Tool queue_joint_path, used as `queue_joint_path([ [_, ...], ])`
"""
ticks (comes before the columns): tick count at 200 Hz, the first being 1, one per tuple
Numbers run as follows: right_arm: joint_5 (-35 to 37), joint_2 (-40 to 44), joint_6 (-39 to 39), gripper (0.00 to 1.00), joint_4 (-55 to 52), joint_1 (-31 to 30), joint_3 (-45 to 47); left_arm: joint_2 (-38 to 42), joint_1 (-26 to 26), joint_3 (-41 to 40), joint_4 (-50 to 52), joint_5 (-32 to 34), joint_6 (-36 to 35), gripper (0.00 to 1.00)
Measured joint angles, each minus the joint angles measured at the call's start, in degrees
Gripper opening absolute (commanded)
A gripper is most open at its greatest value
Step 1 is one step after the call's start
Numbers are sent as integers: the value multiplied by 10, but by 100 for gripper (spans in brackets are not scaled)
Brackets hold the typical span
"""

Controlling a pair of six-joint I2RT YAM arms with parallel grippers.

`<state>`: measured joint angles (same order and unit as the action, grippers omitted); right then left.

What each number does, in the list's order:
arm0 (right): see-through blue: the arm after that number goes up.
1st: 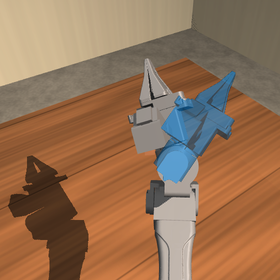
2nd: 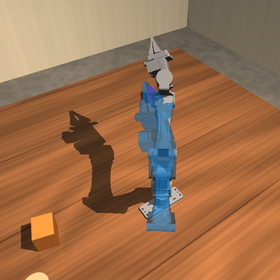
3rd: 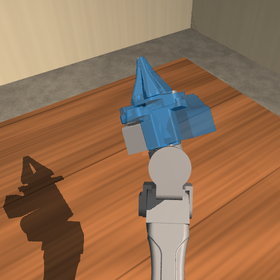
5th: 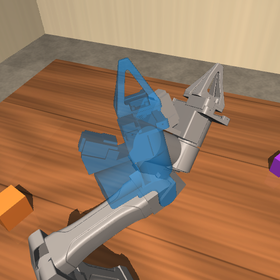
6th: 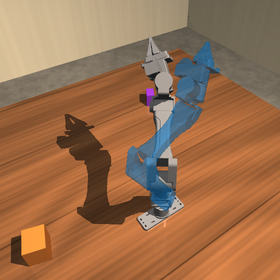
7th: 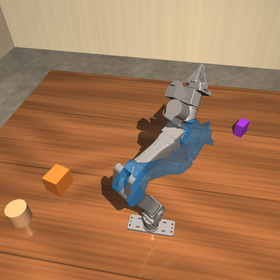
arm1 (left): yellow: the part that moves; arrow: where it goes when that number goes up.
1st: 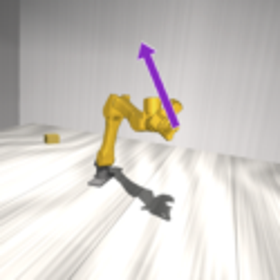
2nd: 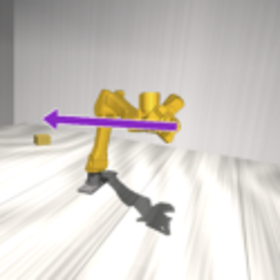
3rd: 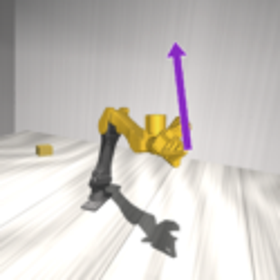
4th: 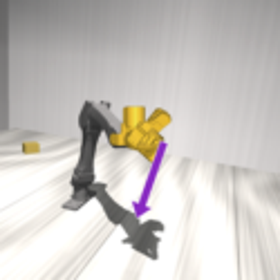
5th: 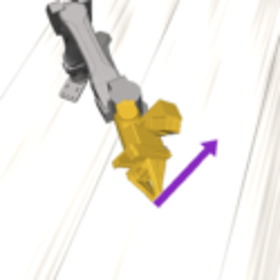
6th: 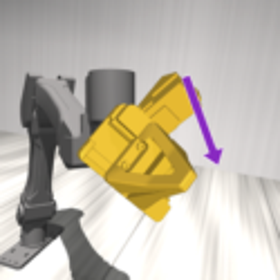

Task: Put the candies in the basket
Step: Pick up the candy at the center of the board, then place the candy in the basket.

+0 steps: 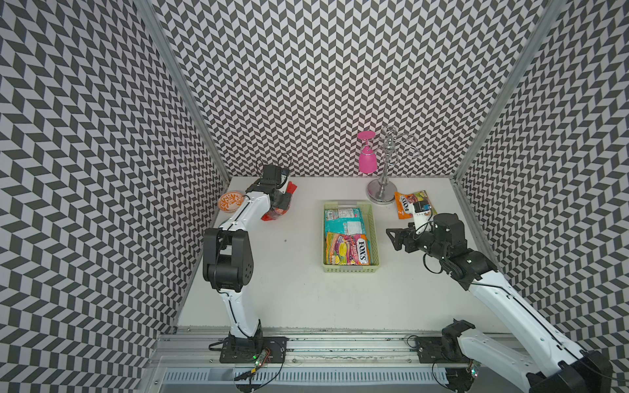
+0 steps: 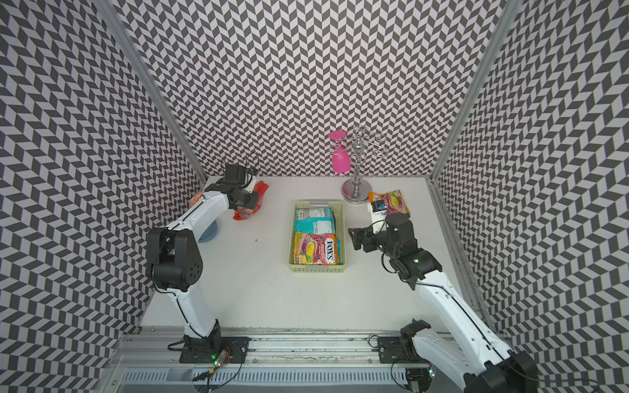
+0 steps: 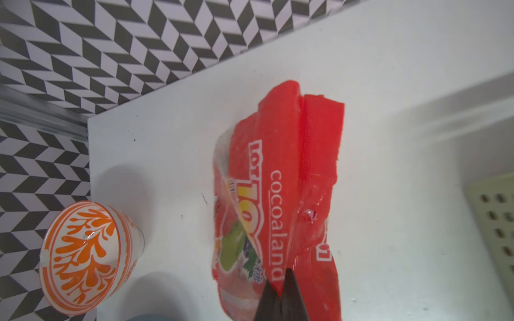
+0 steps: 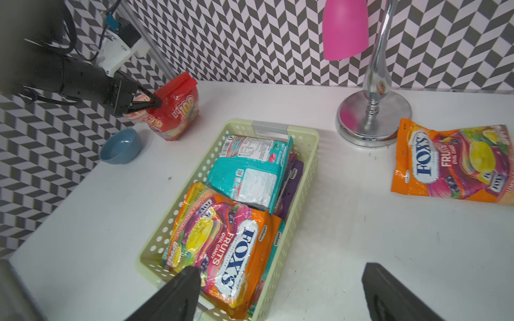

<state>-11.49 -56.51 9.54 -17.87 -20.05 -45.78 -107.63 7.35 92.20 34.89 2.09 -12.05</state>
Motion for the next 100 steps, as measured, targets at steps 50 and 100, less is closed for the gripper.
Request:
queue_joint_path([
  [50,-58,-32,63,89,32,0,0,49,8,19,17,-131,69,0],
  [100,-113,-46,112,86,77,0,2,94,42,19,17,-198,127,0],
])
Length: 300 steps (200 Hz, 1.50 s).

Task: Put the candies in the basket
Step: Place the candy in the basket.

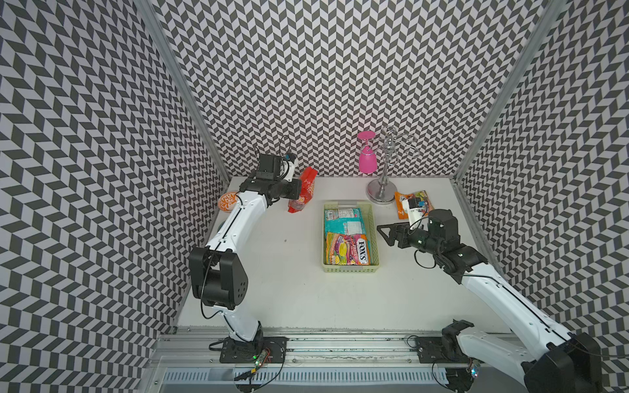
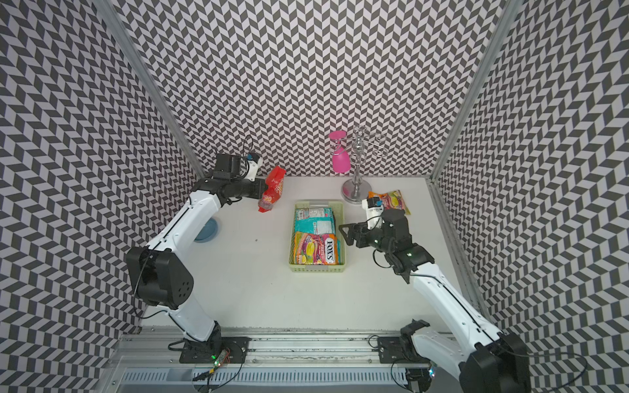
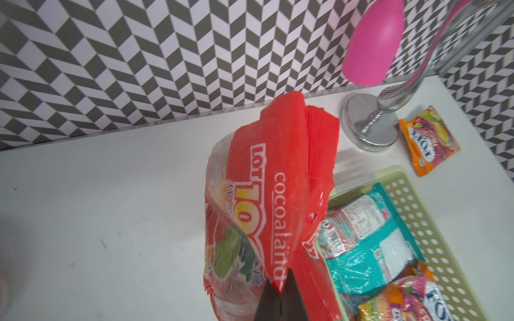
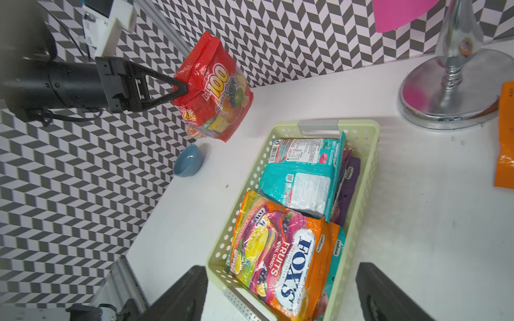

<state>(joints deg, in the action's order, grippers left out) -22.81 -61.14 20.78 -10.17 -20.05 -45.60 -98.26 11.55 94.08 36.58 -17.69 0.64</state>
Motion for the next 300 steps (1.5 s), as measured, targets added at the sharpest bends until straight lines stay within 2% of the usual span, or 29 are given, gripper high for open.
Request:
queue_joint_path([
  [70,-41,-35,31,84,20,0,5,5,100,-2,-7,-30,53,0],
  [109,-42,-40,31,84,13,0,3,3,128,-16,-10,-32,77,0],
  [149,-36,-40,33,84,16,0,1,-9,145,-19,-31,-36,87,38],
  [166,-34,-44,34,84,21,0,0,-9,148,-19,-47,-49,98,49],
  [208,-36,-92,42,84,36,2,-19,-1,150,-20,-59,-76,95,58],
  [237,-36,-149,43,80,19,3,-56,40,141,-38,-65,-77,85,67],
  [300,-16,-222,76,73,-22,-10,-98,153,52,-167,-108,-72,49,75],
])
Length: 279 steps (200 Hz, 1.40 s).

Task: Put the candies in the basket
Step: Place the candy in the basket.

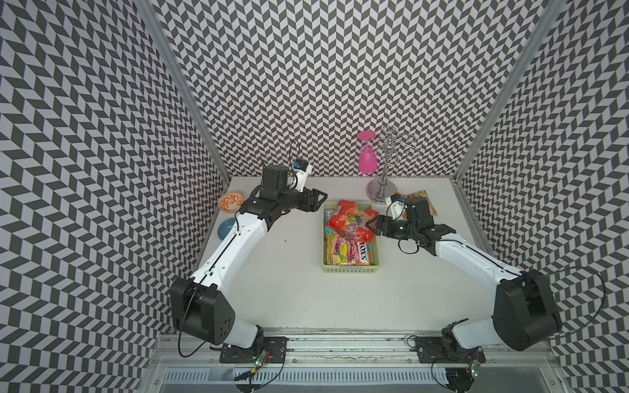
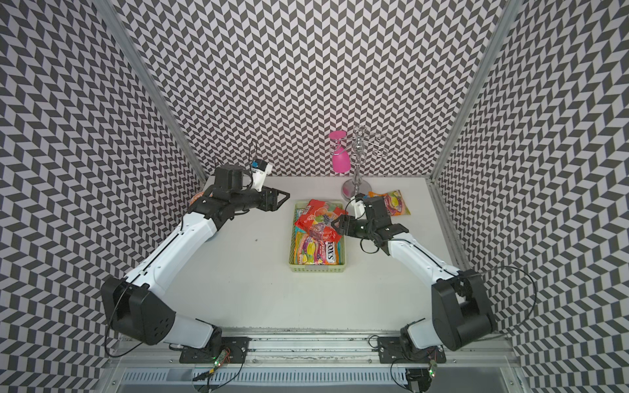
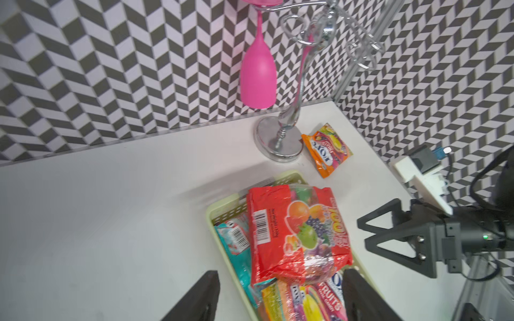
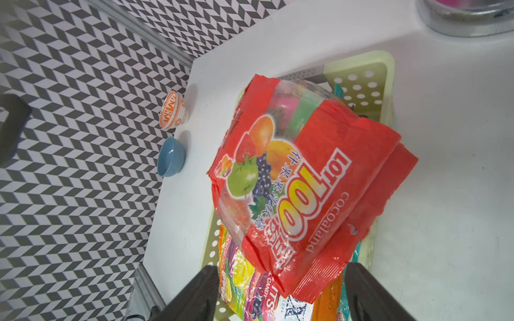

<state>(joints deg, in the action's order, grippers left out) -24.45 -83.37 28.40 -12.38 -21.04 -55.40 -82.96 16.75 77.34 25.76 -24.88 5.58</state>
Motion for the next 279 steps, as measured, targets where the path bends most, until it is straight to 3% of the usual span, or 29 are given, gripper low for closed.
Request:
queue_joint_path([
  [23,16,-17,6,68,-11,-13,-9,31,-10,-53,-9,7,-22,76],
  [69,42,-67,17,47,-15,-31,-37,104,-31,-127,-36,-3,-70,82],
  [117,59,-120,-9,0,-42,-33,-98,145,-81,-173,-50,-44,-122,90],
  [202,56,-179,-180,0,-136,-34,-231,152,-108,-194,-49,-96,-174,92],
  [263,32,-234,-194,4,-137,-27,-259,158,-108,-206,-47,-111,-187,95],
  [279,32,-238,-196,13,-139,-24,-263,159,-108,-207,-48,-113,-190,97],
])
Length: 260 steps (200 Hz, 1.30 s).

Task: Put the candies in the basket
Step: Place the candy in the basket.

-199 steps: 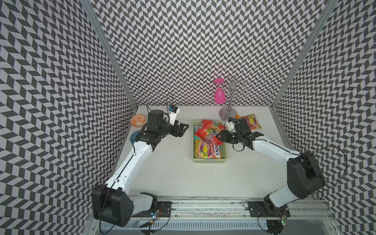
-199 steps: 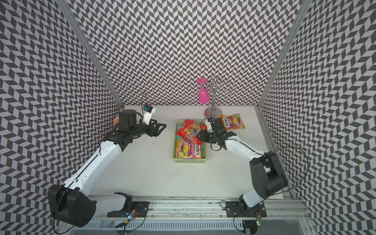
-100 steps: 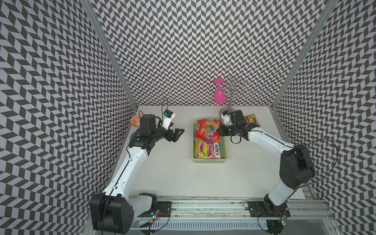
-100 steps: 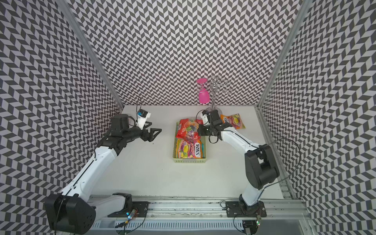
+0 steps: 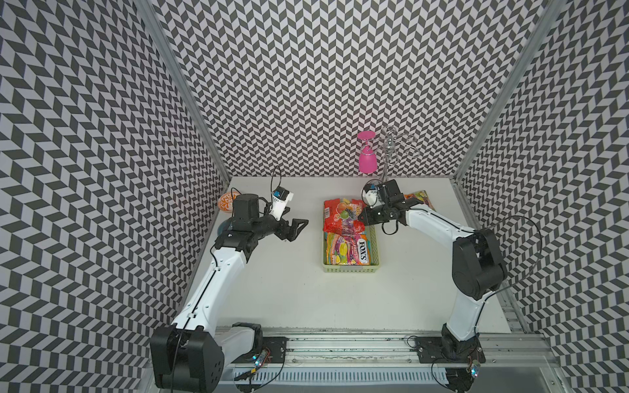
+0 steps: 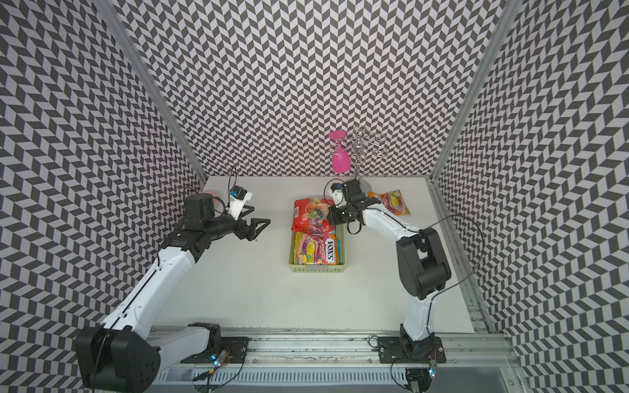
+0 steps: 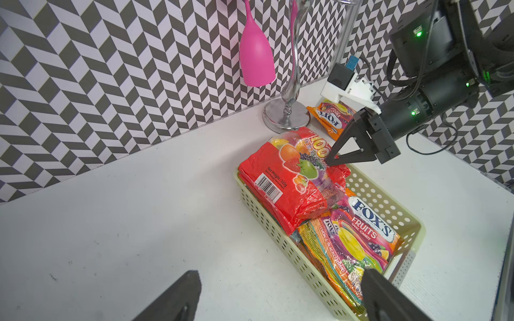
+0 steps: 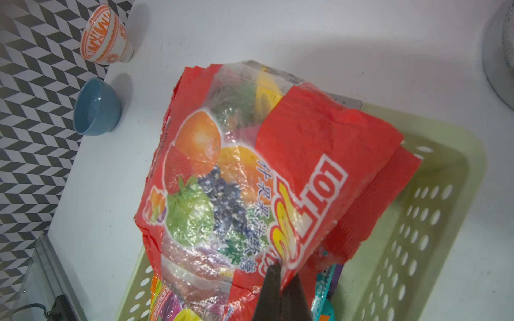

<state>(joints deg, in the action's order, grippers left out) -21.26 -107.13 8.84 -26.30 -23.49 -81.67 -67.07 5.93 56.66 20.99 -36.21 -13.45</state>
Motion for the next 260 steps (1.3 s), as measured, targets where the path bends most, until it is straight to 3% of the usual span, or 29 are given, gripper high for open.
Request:
queue_joint_path([
  [47,23,-1,-10,48,-37,4,-33,1,-1,-6,-2,-7,-5,99],
  [110,59,11,-7,50,-39,-24,-106,1,-7,-7,-3,-12,-8,99],
  [141,91,-44,-9,51,-37,-66,-165,1,-8,-7,-1,-15,-15,99],
  [179,177,-120,-31,51,-35,-106,-172,4,-8,-8,-1,-21,-19,99],
  [217,220,-123,-47,51,-47,-113,-182,5,-9,-10,0,-23,-20,99],
  [241,237,-116,-52,54,-74,-112,-196,5,-9,-10,0,-25,-19,99],
  [260,254,-99,-58,62,-93,-105,-209,5,-9,-13,0,-25,-19,99],
])
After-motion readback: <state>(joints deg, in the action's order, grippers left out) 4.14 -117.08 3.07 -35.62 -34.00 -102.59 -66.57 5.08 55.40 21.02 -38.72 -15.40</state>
